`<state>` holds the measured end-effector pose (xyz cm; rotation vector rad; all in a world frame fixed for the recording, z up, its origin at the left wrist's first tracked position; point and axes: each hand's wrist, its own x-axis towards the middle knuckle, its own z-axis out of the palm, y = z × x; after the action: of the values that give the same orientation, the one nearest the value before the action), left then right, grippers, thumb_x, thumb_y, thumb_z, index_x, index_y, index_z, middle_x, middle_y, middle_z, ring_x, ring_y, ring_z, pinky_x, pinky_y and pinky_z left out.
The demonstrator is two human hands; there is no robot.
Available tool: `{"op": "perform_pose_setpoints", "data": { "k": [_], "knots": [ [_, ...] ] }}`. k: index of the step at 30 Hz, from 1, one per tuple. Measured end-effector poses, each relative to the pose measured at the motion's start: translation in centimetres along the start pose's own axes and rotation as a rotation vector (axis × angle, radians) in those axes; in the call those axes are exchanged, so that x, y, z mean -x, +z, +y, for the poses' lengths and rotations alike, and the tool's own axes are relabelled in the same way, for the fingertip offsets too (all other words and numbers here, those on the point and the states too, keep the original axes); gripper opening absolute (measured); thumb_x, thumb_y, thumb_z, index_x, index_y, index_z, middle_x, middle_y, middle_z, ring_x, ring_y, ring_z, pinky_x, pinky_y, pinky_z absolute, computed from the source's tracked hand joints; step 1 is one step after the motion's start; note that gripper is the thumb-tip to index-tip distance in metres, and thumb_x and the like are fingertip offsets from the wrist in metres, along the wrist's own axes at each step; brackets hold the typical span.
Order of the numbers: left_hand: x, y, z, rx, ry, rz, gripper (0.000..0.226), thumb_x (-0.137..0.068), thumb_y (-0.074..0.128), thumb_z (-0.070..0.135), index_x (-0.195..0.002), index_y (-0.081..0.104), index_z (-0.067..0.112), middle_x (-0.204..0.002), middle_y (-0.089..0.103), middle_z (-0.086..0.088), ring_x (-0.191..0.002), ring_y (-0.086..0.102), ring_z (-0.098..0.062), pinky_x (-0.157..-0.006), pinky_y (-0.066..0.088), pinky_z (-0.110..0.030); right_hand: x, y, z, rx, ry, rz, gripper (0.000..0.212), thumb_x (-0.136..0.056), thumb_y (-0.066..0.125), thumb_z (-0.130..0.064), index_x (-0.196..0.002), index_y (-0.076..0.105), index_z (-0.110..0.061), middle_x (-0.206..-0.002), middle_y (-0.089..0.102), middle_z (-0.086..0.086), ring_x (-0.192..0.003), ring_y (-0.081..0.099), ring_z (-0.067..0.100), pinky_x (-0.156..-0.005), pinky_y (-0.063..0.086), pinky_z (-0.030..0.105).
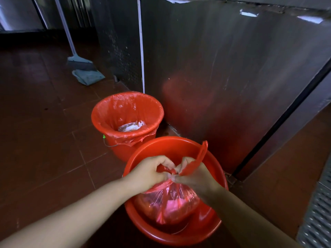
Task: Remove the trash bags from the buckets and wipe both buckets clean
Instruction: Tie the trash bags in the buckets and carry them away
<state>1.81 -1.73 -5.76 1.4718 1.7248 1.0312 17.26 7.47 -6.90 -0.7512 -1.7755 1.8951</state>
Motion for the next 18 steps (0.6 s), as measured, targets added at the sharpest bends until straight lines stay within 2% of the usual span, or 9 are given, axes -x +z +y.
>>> {"op": "perform_pose_setpoints", "data": {
  "k": [3, 6, 11, 13, 15, 17, 18],
  "knots": [
    [-0.2, 0.5, -0.3, -0.004, -0.019, -0.016, 0.028, -0.077, 0.071, 0.004, -0.097, 0.061, 0.022, -0.101, 0.065, 0.009, -0.098, 0.059, 0.000, -0.091, 0.044, -0.017, 0.2, -0.4, -0.4, -0.004, -0.035, -0.013, 0.038, -0.061, 0.075, 0.013, -0.058, 0.054, -0.018, -0.071, 0.064, 0.009, -0.067, 0.062, 0.016, -0.063, 0.051, 0.028],
    [-0.4, 1.3, -0.2, 0.004, -0.008, 0.053, 0.024, -0.076, 0.071, 0.002, -0.085, 0.062, 0.022, -0.090, 0.067, 0.006, -0.089, 0.062, -0.006, -0.086, 0.047, -0.025, 0.2, -0.6, -0.7, 0.033, -0.090, -0.027, 0.038, -0.064, 0.071, 0.021, -0.061, 0.050, -0.010, -0.074, 0.065, 0.011, -0.068, 0.061, 0.018, -0.065, 0.051, 0.029],
    [-0.9, 1.4, 0.4, 0.027, -0.007, 0.042, 0.028, -0.079, 0.066, -0.004, -0.075, 0.059, 0.023, -0.074, 0.060, 0.009, -0.069, 0.053, 0.004, -0.071, 0.042, -0.016, -0.1, -1.2, -1.3, 0.169, -0.174, 0.044, 0.039, -0.065, 0.070, 0.021, -0.062, 0.046, -0.010, -0.072, 0.064, 0.007, -0.067, 0.060, 0.015, -0.064, 0.050, 0.028],
    [-1.1, 1.1, 0.3, 0.002, -0.009, 0.027, 0.025, -0.079, 0.067, -0.001, -0.074, 0.059, 0.023, -0.070, 0.056, 0.009, -0.063, 0.049, 0.003, -0.065, 0.040, -0.018, -0.2, -1.3, -1.2, 0.200, -0.206, 0.085, 0.041, -0.067, 0.072, 0.015, -0.062, 0.044, -0.015, -0.069, 0.065, 0.004, -0.064, 0.060, 0.013, -0.060, 0.049, 0.026],
    [-1.5, 0.6, 0.3, -0.045, -0.024, 0.022, 0.027, -0.079, 0.069, 0.002, -0.072, 0.058, 0.025, -0.066, 0.054, 0.010, -0.059, 0.048, 0.004, -0.063, 0.039, -0.019, -0.1, -0.9, -0.9, 0.310, -0.255, 0.157, 0.040, -0.070, 0.073, 0.000, -0.059, 0.043, -0.023, -0.066, 0.064, 0.003, -0.061, 0.060, 0.015, -0.058, 0.049, 0.031],
    [-1.7, 0.1, 0.3, -0.061, -0.045, 0.005, 0.030, -0.079, 0.069, 0.002, -0.068, 0.056, 0.027, -0.064, 0.054, 0.011, -0.055, 0.048, 0.005, -0.062, 0.039, -0.019, 0.0, -0.6, -0.5, 0.575, -0.412, 0.215, 0.027, -0.075, 0.070, -0.015, -0.059, 0.049, -0.021, -0.064, 0.061, 0.003, -0.059, 0.059, 0.019, -0.055, 0.048, 0.039],
    [-1.6, -0.1, 0.5, -0.018, -0.051, 0.003, 0.027, -0.078, 0.070, 0.003, -0.069, 0.058, 0.025, -0.064, 0.056, 0.009, -0.055, 0.049, 0.005, -0.062, 0.040, -0.020, 0.0, -0.5, -0.5, 0.726, -0.523, 0.230, 0.024, -0.075, 0.069, -0.016, -0.061, 0.051, -0.018, -0.063, 0.059, 0.002, -0.057, 0.057, 0.020, -0.052, 0.047, 0.038]
  ]
}}
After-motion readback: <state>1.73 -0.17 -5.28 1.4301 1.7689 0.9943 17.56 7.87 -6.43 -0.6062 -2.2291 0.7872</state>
